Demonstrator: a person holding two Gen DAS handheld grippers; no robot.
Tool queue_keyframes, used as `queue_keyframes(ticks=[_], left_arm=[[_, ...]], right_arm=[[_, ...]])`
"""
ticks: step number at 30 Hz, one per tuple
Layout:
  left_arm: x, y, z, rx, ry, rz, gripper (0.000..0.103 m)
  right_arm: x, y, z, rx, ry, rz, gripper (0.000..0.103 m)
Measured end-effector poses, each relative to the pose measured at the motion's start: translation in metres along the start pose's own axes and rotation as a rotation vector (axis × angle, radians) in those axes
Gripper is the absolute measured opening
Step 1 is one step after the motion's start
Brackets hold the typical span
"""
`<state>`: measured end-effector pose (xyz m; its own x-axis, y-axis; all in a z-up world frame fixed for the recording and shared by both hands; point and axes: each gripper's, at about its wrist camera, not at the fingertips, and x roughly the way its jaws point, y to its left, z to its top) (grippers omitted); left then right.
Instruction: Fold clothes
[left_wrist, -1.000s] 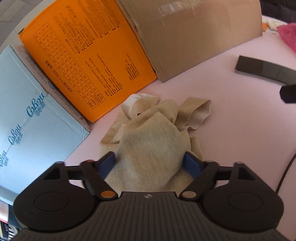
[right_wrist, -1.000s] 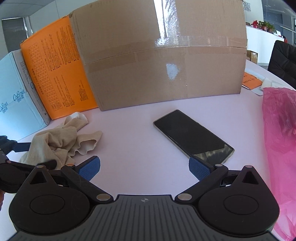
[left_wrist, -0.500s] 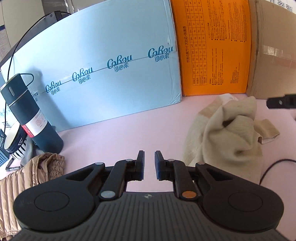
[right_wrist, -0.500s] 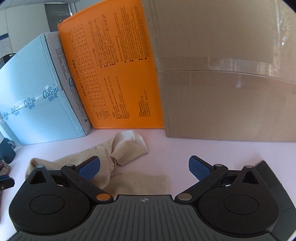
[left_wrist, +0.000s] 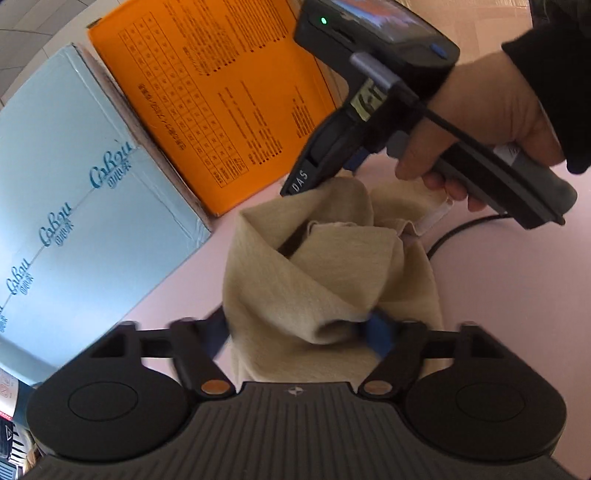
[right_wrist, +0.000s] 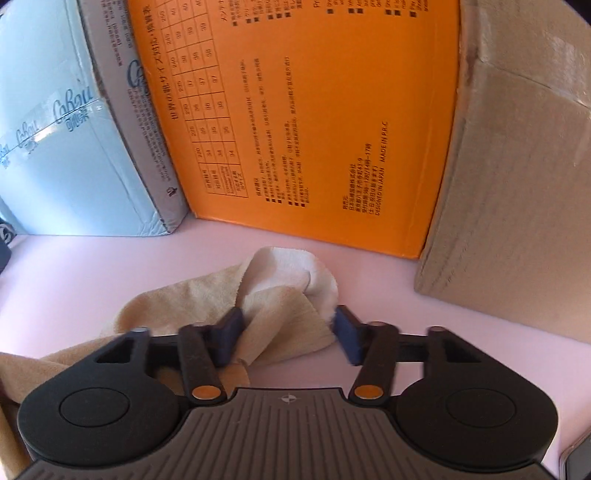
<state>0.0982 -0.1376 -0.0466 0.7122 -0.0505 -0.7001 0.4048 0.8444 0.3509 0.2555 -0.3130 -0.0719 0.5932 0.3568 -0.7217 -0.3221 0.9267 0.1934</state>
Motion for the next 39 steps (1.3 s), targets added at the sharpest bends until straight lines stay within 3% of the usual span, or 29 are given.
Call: queue_keyframes(ticks=[1,4,7,12,16,18,19,21,23,25,27,30,32,33,35,39], left_arm=[[0.0,0.002,0.0,-0.028,0.004,-0.017,0.017],[-0.013,0.004,0.002,-0.056,-0.041,-0.071,0.014],[-0.039,0.006,0.004,-0.085,-0.1,-0.17,0.014],[-0.09,0.009,0.015,-0.166,-0.221,-0.323,0.014],[-0.129,0.024,0.016,-0.263,-0.322,-0.403,0.014],[-0.135,0.035,0.009,-0.335,-0.327,-0.394,0.014],[-0.129,0.041,0.003,-0.383,-0.281,-0.37,0.015],[-0.105,0.052,-0.011,-0.467,-0.116,-0.292,0.019],[-0.078,0.057,-0.029,-0.494,0.089,-0.194,0.019],[-0.067,0.063,-0.052,-0.498,0.203,-0.112,0.019],[-0.063,0.069,-0.074,-0.497,0.277,-0.047,0.02],[-0.078,0.076,-0.09,-0.505,0.249,-0.023,0.031],[-0.089,0.077,-0.091,-0.498,0.186,-0.02,0.051],[-0.091,0.075,-0.087,-0.468,0.145,-0.028,0.055],[-0.095,0.066,-0.079,-0.368,0.09,-0.054,0.077],[-0.078,0.037,-0.057,-0.171,0.038,-0.079,0.086]], right_arm=[[-0.003,-0.001,0.0,0.001,-0.001,0.019,0.008],[-0.018,-0.006,-0.002,0.019,-0.013,0.058,0.008],[-0.043,-0.013,-0.006,0.048,-0.051,0.064,0.008],[-0.101,-0.031,-0.005,0.092,-0.138,0.034,0.008],[-0.129,-0.04,0.001,0.074,-0.144,0.009,0.008],[-0.13,-0.042,0.007,0.063,-0.14,-0.008,0.008],[-0.126,-0.043,0.011,0.074,-0.138,-0.01,0.008],[-0.115,-0.047,0.018,0.123,-0.148,-0.016,0.017],[-0.117,-0.047,0.021,0.162,-0.197,-0.042,0.041],[-0.124,-0.045,0.022,0.176,-0.231,-0.057,0.046],[-0.13,-0.042,0.014,0.155,-0.209,-0.069,0.053],[-0.135,-0.032,-0.013,0.123,-0.113,-0.033,0.057],[-0.134,-0.023,-0.04,0.113,-0.036,-0.008,0.058],[-0.131,-0.018,-0.053,0.112,0.001,-0.007,0.058],[-0.122,-0.01,-0.075,0.133,0.049,-0.008,0.058],[-0.111,0.005,-0.1,0.146,0.046,0.016,0.058]])
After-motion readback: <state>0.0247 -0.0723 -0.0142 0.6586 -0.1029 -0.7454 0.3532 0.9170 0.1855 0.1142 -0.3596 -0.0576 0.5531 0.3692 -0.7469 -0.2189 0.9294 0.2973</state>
